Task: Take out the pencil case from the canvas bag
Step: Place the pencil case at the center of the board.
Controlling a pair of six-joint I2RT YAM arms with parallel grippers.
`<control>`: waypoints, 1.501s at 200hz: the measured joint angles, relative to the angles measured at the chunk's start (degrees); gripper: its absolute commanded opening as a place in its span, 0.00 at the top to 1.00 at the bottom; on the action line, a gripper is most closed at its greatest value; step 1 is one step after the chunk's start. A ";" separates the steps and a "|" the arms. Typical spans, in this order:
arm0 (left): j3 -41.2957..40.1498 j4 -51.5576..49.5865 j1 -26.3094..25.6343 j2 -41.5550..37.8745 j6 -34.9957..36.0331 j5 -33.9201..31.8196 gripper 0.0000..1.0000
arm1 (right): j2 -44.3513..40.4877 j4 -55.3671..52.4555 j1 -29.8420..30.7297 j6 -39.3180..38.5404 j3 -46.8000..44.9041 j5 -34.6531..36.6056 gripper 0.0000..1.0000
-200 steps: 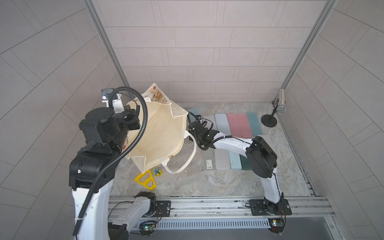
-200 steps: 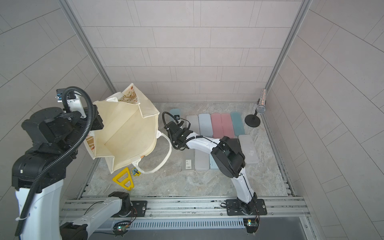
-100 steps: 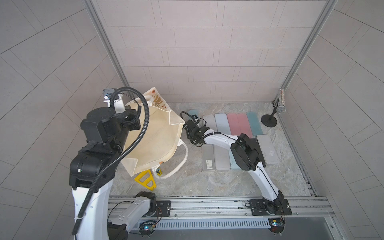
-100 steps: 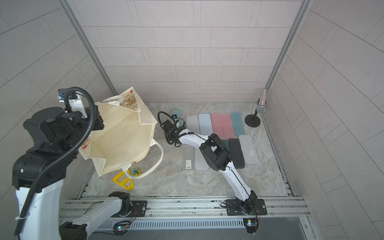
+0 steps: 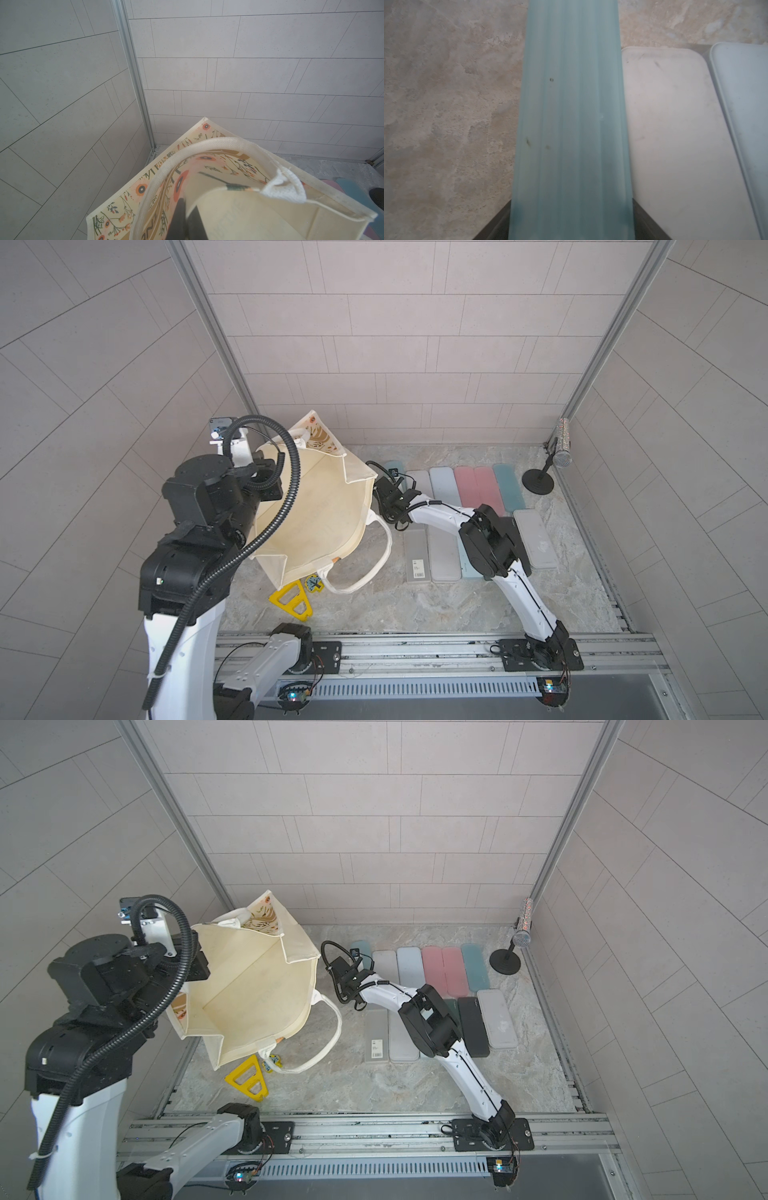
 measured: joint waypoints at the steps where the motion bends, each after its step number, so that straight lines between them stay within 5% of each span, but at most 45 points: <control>1: 0.00 0.00 0.00 0.00 0.02 -0.02 1.00 | 0.00 -0.02 0.00 0.02 0.00 0.02 0.23; 44: 0.00 0.00 -0.07 -0.02 0.22 -0.57 1.00 | 0.00 -0.59 0.11 1.09 -0.15 0.98 0.14; 132: -0.07 0.04 -0.13 -0.07 0.42 -0.44 1.00 | -3.72 0.61 0.11 1.27 -4.07 -1.31 0.11; 214: -1.25 0.13 -0.13 -0.13 1.07 1.09 1.00 | -40.89 25.94 0.11 -2.67 -41.31 -10.34 0.09; 300: 1.16 -5.75 -0.13 6.62 1.25 4.72 1.00 | -56.43 34.14 0.00 -9.94 -62.51 -20.04 0.10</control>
